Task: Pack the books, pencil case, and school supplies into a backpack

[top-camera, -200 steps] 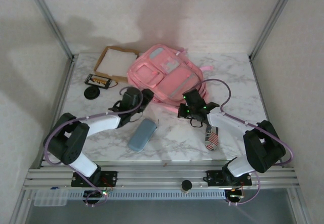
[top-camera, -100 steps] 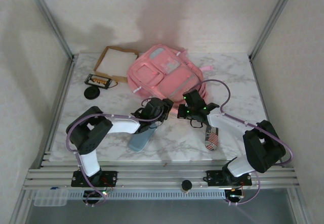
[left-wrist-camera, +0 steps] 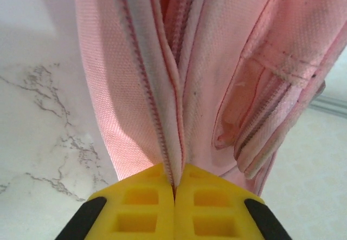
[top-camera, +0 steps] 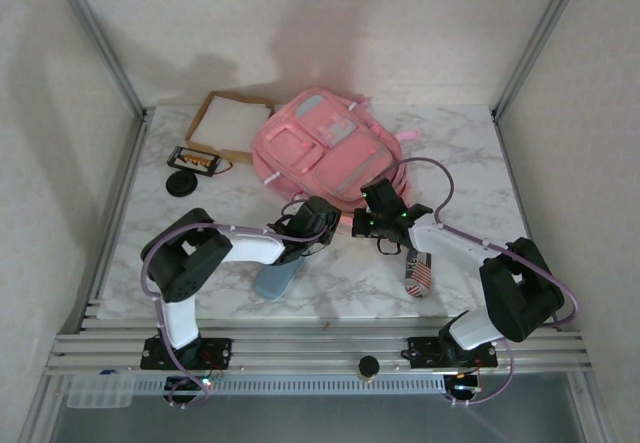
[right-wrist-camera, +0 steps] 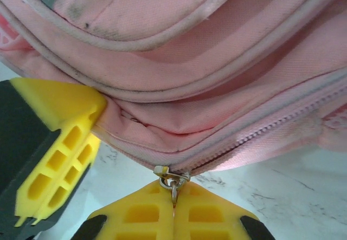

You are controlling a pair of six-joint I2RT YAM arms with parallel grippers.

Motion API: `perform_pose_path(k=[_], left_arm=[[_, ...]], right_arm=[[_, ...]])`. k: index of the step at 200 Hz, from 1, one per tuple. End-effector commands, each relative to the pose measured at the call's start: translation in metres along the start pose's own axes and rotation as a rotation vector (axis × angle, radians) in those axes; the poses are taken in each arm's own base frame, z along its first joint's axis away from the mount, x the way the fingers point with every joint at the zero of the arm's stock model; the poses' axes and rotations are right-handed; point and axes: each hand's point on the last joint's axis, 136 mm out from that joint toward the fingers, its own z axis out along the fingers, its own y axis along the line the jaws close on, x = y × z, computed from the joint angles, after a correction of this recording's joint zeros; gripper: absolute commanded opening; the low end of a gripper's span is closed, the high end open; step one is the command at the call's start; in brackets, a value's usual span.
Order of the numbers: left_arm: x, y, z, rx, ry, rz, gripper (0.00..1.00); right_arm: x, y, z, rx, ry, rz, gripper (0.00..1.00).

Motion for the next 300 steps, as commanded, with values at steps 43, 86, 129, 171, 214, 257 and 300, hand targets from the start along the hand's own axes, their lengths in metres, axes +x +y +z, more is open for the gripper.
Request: perform_pose_path(k=[43,86,129,171,214,257,300], left_arm=[[-0.068,0.026,-0.035,-0.16,-0.182,0.162,0.0],[-0.109,0.023,-0.054,-0.235,-0.218,0.334,0.0],[-0.155,0.004,-0.073,-0.272,-0.305,0.474,0.0],[-0.199,-0.042,-0.073,-0.194,-0.386,0.551,0.0],[-0.178,-0.055,-0.077,-0.06,-0.267,0.489,0.31],[-0.15,-0.021,-0.1,-0.075,-0.201,0.335,0.61],[-0.082,-0.021,-0.092,-0.003,-0.092,0.233,0.66]], right_arm=[[-0.014,-0.067,-0.029,0.202,-0.031,0.011,0.0],[-0.03,-0.091,-0.042,0.254,-0.05,0.049,0.0],[-0.028,-0.099,-0.046,0.29,-0.032,0.074,0.0],[-0.011,-0.041,-0.032,0.142,0.014,-0.003,0.0],[-0.006,0.003,-0.012,0.006,0.039,-0.001,0.0],[-0.016,0.009,-0.01,-0.035,0.001,-0.148,0.03],[-0.051,0.017,-0.012,-0.207,-0.076,-0.17,0.35]])
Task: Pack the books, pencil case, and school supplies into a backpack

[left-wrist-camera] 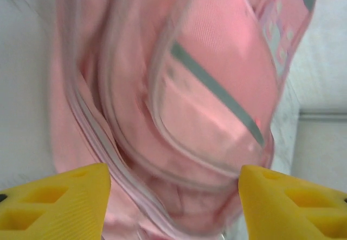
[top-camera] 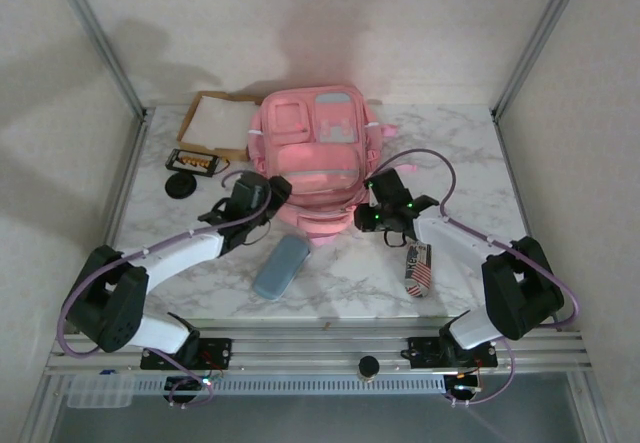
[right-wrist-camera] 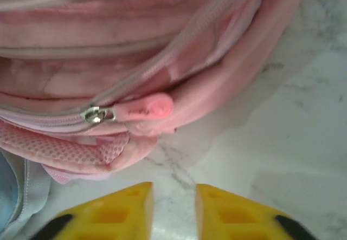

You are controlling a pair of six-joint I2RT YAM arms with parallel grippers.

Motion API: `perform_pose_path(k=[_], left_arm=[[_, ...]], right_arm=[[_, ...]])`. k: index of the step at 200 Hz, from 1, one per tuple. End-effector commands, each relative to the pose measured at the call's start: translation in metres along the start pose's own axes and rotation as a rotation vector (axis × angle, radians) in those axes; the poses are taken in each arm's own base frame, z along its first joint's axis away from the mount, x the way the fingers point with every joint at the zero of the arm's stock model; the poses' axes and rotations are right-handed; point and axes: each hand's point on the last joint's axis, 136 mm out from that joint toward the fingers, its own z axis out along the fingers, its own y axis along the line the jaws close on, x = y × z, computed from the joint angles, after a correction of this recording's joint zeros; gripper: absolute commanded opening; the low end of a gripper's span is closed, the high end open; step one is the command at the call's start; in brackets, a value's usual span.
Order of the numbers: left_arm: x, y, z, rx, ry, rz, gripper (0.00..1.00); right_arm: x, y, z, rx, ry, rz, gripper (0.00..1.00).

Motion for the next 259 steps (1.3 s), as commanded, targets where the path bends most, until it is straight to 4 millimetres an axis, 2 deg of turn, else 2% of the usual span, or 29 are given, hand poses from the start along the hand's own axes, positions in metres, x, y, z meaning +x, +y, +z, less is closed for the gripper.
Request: perform_pose_path(k=[1,39,63,102,127,151,175,197,220,236,259], left_arm=[[0.03,-0.01,-0.001,0.047,0.041,-0.113,0.66],[0.059,-0.007,0.019,0.012,0.083,-0.199,0.68],[0.072,0.005,0.031,-0.034,0.092,-0.274,0.69],[0.071,0.015,0.049,-0.092,0.048,-0.291,0.67],[0.064,0.021,0.052,-0.134,0.012,-0.276,0.63],[0.056,0.021,0.045,-0.135,-0.02,-0.269,0.6],[0.044,0.033,0.045,-0.173,-0.04,-0.264,0.57],[0.021,0.046,0.039,-0.207,-0.11,-0.238,0.53],[0.001,0.055,0.038,-0.219,-0.129,-0.222,0.51],[-0.009,0.063,0.037,-0.239,-0.137,-0.219,0.5],[-0.016,0.061,0.031,-0.229,-0.162,-0.202,0.49]], right_arm=[[-0.033,0.019,-0.004,-0.162,-0.098,-0.057,0.35],[-0.047,0.034,0.009,-0.3,-0.093,-0.063,0.45],[-0.052,0.027,0.019,-0.272,-0.092,-0.062,0.5],[-0.052,0.023,0.03,-0.291,-0.086,-0.062,0.65],[-0.049,0.029,0.035,-0.338,-0.078,-0.073,0.72],[-0.048,0.03,0.042,-0.344,-0.06,-0.082,0.73],[-0.043,0.043,0.041,-0.421,-0.043,-0.091,0.69],[-0.036,0.048,0.039,-0.443,-0.039,-0.094,0.63],[-0.025,0.074,0.033,-0.525,-0.031,-0.114,0.62],[-0.016,0.09,0.038,-0.541,-0.015,-0.146,0.62],[-0.016,0.09,0.047,-0.533,-0.009,-0.137,0.59]])
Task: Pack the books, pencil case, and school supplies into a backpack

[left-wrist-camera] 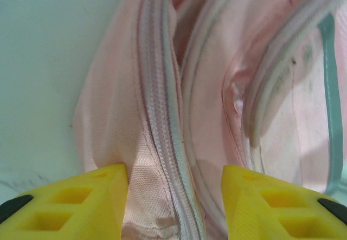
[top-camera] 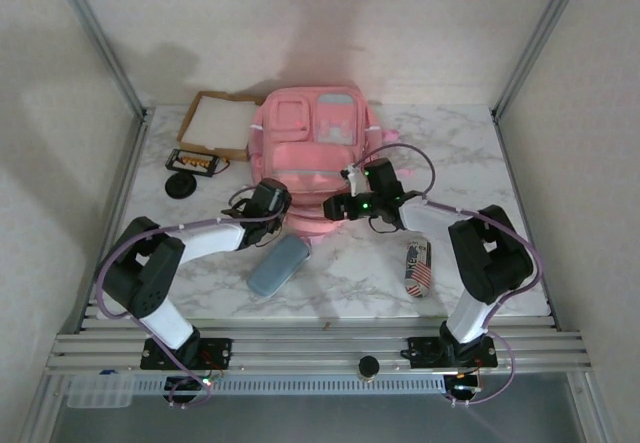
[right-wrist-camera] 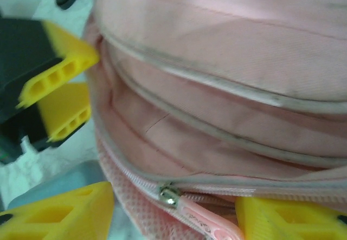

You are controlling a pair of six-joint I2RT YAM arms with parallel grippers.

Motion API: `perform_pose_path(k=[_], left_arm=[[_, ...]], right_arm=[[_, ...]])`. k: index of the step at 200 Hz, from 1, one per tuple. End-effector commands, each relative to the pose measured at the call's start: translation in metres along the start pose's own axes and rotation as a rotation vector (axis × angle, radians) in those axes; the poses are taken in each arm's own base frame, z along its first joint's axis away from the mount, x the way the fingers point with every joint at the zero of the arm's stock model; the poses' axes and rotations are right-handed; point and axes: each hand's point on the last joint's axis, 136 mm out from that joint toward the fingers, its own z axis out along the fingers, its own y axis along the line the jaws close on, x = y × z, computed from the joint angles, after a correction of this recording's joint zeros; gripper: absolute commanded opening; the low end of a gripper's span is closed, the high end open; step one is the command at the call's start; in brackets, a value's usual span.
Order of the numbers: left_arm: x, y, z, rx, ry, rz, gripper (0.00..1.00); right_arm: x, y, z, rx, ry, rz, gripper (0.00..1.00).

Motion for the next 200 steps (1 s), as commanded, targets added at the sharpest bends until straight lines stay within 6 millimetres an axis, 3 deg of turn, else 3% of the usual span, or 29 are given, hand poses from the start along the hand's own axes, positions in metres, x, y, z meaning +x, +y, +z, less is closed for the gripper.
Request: perform_pose_path(k=[1,26,63,112,159,200], left_arm=[[-0.014,0.004,-0.011,-0.009,-0.059,0.048,0.49],[-0.016,0.004,-0.011,-0.014,-0.06,0.065,0.49],[-0.012,0.004,-0.007,-0.01,-0.044,0.058,0.49],[-0.012,0.004,-0.009,-0.011,-0.047,0.061,0.48],[-0.012,0.004,-0.009,-0.014,-0.052,0.063,0.48],[-0.013,0.002,-0.011,-0.01,-0.061,0.063,0.48]], right_arm=[[0.005,0.01,0.011,-0.051,0.014,-0.004,0.59],[0.009,0.006,0.01,-0.038,0.022,-0.015,0.54],[0.021,0.0,0.011,-0.019,0.044,-0.044,0.35],[0.029,-0.013,0.016,0.03,0.078,-0.065,0.3],[0.043,-0.016,0.006,0.055,0.081,-0.071,0.27],[0.052,-0.021,0.009,0.074,0.111,-0.068,0.21]])
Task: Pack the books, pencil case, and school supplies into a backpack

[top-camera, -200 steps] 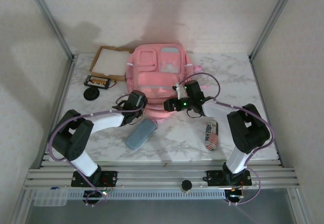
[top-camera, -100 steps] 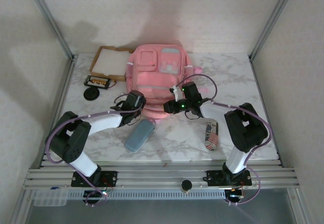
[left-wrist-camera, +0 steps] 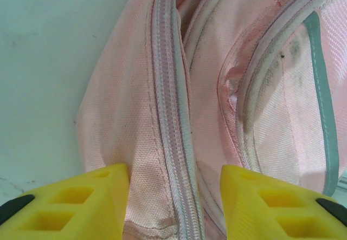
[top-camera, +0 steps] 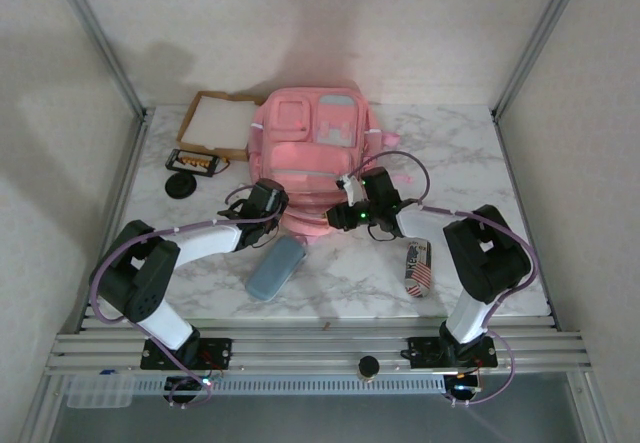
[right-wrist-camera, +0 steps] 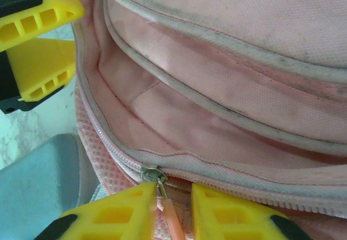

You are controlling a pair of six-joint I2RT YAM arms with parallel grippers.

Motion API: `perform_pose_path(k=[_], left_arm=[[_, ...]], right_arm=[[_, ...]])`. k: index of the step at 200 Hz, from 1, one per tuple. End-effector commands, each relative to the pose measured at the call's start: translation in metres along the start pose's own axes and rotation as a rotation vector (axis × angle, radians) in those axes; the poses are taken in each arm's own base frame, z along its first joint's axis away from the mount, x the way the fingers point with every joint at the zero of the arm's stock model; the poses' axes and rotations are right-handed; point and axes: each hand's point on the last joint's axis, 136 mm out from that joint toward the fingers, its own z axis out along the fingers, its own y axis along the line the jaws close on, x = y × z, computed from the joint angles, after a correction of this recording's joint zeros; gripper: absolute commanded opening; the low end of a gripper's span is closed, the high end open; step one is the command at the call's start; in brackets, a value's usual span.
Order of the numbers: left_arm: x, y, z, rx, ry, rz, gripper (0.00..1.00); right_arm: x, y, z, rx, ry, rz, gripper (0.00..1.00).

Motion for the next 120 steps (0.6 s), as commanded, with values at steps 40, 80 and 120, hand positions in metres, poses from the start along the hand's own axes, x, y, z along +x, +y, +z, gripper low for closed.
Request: perform_pose_path(k=[40,80,120], left_arm=[[-0.005,-0.004,-0.007,-0.006,-0.042,0.023,0.49],[-0.003,-0.01,-0.01,0.009,-0.028,0.021,0.5],[0.009,-0.023,-0.02,0.056,0.02,0.009,0.54]], right_arm=[[0.035,-0.002,0.003,0.056,0.109,-0.002,0.12],[0.035,0.001,0.003,0.079,0.121,-0.031,0.04],[0.023,0.009,-0.006,0.11,0.084,-0.032,0.0]])
